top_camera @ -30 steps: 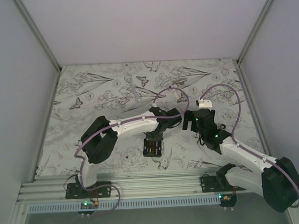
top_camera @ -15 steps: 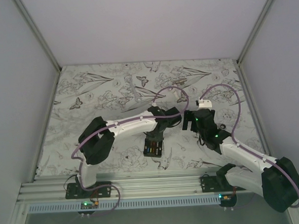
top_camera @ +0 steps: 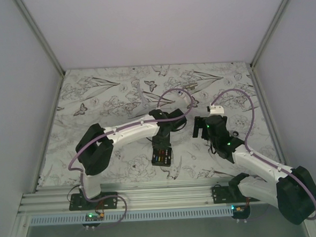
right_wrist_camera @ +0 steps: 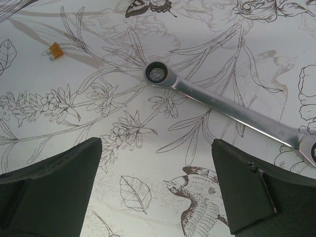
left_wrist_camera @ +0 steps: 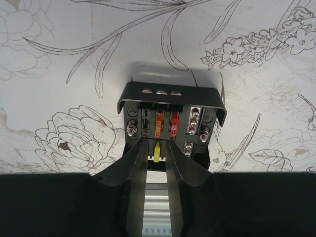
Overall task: Snap on the fuse box
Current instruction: Install the fuse at the fuse box base.
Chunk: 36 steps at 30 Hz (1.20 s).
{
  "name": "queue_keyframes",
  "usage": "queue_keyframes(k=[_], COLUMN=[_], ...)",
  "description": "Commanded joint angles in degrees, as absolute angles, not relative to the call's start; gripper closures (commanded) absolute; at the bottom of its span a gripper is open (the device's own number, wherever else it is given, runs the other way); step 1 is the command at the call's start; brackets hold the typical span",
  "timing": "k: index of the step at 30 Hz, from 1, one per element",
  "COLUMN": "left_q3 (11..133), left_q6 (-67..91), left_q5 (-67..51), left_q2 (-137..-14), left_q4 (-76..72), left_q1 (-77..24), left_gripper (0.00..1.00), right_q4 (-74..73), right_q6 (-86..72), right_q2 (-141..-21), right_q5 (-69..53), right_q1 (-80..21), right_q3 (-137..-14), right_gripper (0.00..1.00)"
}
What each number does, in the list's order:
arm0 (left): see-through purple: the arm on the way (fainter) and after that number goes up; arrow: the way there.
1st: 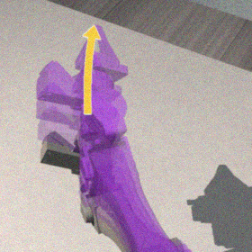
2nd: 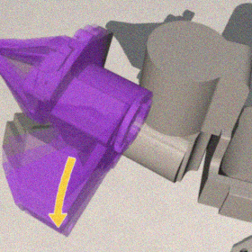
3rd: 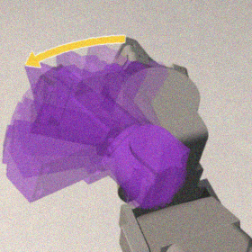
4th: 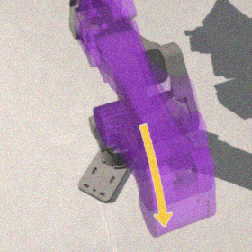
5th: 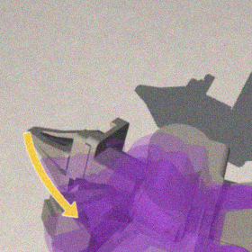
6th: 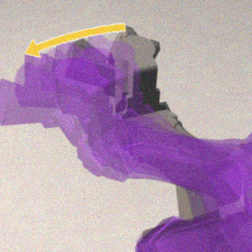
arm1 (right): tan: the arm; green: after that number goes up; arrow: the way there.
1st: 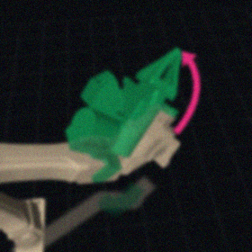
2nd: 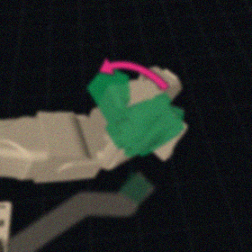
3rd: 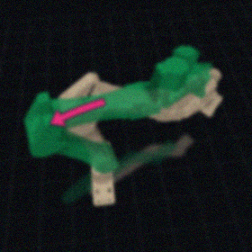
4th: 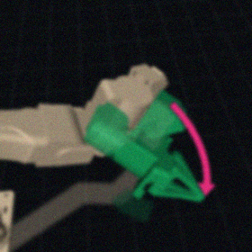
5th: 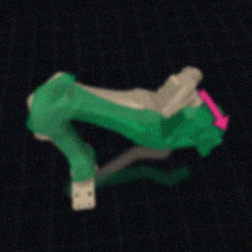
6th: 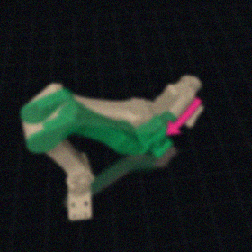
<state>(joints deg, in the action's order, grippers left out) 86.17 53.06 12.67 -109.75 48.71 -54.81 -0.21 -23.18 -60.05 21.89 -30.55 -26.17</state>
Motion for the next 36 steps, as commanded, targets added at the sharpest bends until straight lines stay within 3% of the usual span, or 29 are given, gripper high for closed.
queue_keyframes(k=[1,36], left_q3=[84.4,83.9], left_q6=[52.4,50.9], left_q5=[8.5,6.5], left_q2=[-109.6,-111.7], left_q4=[48.5,46.6], left_q1=[-53.7,-52.1], left_gripper=[0.78,0.84], right_q4=[1.7,1.8], right_q6=[-24.1,-24.1], right_q2=[-59.8,-60.2], right_q5=[21.8,21.3], right_q1=[-30.0,-30.1], right_q3=[-27.1,-27.2], right_gripper=[0.00,0.00])
